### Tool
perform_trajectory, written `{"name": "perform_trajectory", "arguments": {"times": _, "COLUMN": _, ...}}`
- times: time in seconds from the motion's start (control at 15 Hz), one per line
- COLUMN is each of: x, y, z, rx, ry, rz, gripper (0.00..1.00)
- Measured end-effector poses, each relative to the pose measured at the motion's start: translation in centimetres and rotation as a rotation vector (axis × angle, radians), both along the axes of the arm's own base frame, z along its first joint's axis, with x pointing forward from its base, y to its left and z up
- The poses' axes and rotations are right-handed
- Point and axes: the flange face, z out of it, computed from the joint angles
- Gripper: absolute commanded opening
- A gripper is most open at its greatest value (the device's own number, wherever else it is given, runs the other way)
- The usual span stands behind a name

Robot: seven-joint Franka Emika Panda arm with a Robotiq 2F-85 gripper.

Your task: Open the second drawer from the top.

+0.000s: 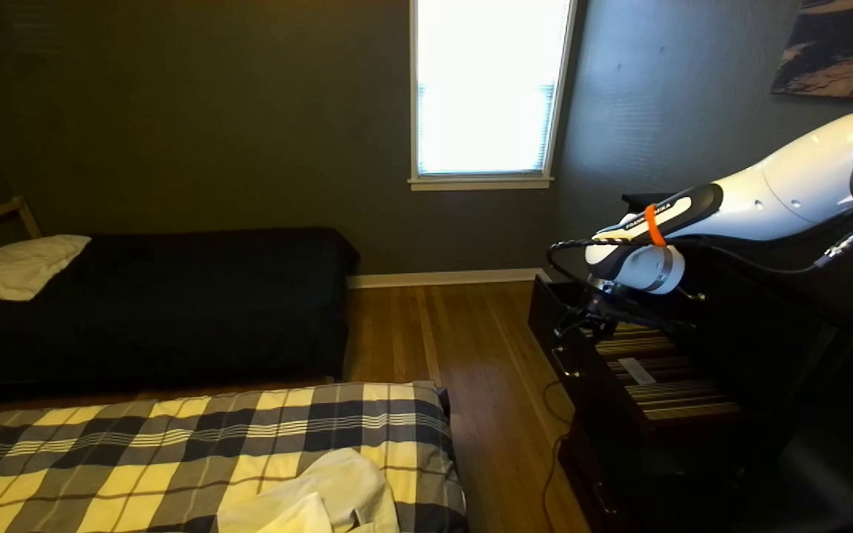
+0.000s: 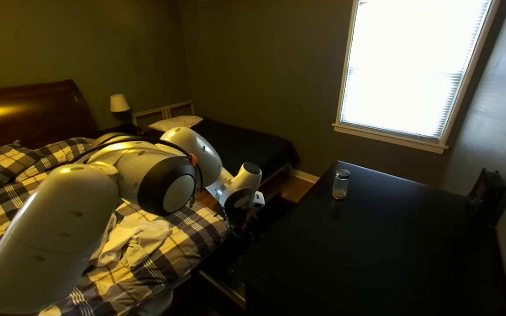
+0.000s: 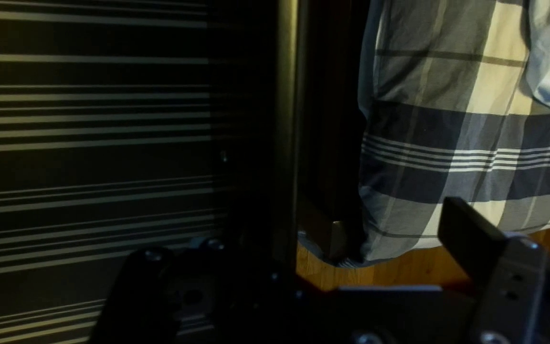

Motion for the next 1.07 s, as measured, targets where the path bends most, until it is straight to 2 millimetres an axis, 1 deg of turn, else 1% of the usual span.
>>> {"name": "perform_trajectory", "arguments": {"times": 0.6, "x": -0.03, "y": -0.22, "z": -0.14, "rx": -0.027, "ry": 0.007, "rz": -0.014, "gripper": 1.00}}
{"name": "perform_trajectory", "arguments": {"times": 1.07, "x": 0.05, "y": -0.62, "z": 0.00, "rx": -0.109, "ry": 0.004, "rz": -0.030, "gripper": 1.00}}
